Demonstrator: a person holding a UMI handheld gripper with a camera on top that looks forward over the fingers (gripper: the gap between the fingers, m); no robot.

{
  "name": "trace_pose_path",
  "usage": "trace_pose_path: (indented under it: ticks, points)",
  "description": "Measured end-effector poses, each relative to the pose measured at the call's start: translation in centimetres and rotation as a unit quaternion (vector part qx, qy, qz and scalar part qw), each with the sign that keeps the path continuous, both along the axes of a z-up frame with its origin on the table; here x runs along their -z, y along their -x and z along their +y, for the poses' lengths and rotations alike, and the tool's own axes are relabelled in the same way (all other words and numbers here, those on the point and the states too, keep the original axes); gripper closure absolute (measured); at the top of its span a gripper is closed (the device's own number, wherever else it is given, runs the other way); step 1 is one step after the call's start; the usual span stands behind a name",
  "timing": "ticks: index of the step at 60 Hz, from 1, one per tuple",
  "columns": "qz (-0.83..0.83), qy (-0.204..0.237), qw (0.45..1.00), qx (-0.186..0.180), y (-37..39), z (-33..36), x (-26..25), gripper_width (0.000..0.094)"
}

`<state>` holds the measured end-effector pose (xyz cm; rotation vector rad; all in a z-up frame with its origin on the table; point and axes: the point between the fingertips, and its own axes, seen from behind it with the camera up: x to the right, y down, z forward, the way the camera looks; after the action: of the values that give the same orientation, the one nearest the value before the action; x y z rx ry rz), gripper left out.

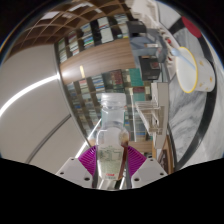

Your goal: Pour water

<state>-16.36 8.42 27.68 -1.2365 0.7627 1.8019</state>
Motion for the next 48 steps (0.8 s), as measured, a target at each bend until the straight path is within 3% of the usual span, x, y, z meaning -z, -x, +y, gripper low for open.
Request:
trace_pose_path:
  ticks: [15,30,35,39,43,48]
  points:
    - [0.153,0.111,0.981,-0.039,-3.9,4.8,7.4,0.0554]
    - [0.151,0.122,0.98,-0.034,-5.7,5.3,8.2,0.0553]
    - [0.068,0.098,0.993,-0.021,-6.1,4.8,6.9,0.0554]
    - [-0.056,0.046,0.997,0.008,-7.4,4.5,4.9,0.0554]
    - [-0.205,-0.016,0.977,0.064,-9.6,4.2,1.6,0.0554]
    - [-0.37,-0.096,0.912,0.151,-14.0,4.2,-2.7,0.0552]
